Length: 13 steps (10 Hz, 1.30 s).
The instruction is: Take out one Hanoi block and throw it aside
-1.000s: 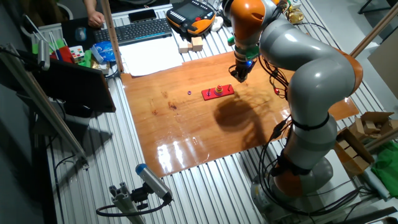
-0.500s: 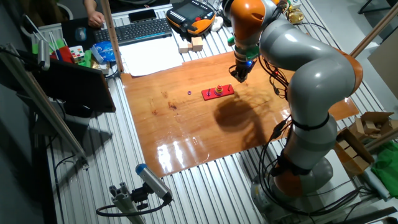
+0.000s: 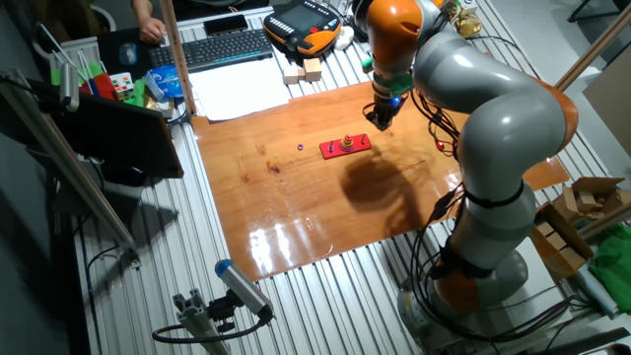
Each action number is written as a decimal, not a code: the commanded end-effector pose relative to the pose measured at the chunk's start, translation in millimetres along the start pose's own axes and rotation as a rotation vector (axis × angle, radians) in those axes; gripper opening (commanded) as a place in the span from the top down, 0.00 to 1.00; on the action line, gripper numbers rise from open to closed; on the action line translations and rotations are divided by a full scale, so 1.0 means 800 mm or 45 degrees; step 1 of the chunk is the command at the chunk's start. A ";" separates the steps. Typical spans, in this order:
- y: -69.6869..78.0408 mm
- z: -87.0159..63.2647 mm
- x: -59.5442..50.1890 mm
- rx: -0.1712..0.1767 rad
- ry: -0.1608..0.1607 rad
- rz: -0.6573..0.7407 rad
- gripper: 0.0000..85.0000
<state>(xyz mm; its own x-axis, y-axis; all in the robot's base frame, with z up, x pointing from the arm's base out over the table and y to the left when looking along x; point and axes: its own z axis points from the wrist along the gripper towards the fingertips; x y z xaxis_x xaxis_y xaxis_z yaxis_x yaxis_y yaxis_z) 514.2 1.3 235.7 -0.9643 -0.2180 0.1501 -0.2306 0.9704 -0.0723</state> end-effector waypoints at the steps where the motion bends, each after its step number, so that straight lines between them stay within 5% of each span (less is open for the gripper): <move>1: 0.000 0.000 0.000 -0.048 -0.012 0.112 0.99; 3: 0.000 0.000 0.000 -0.045 -0.031 0.130 0.99; 7: 0.000 0.000 0.000 -0.138 -0.027 0.100 0.99; 9: 0.000 0.000 0.000 -0.089 -0.025 0.073 0.99; 13: 0.000 0.000 0.000 -0.085 -0.060 0.016 0.99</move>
<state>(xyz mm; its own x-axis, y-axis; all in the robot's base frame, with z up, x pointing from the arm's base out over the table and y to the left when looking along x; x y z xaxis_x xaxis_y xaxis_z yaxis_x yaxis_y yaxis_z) 514.0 1.0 236.0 -0.9728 -0.2070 0.1037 -0.2091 0.9778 -0.0099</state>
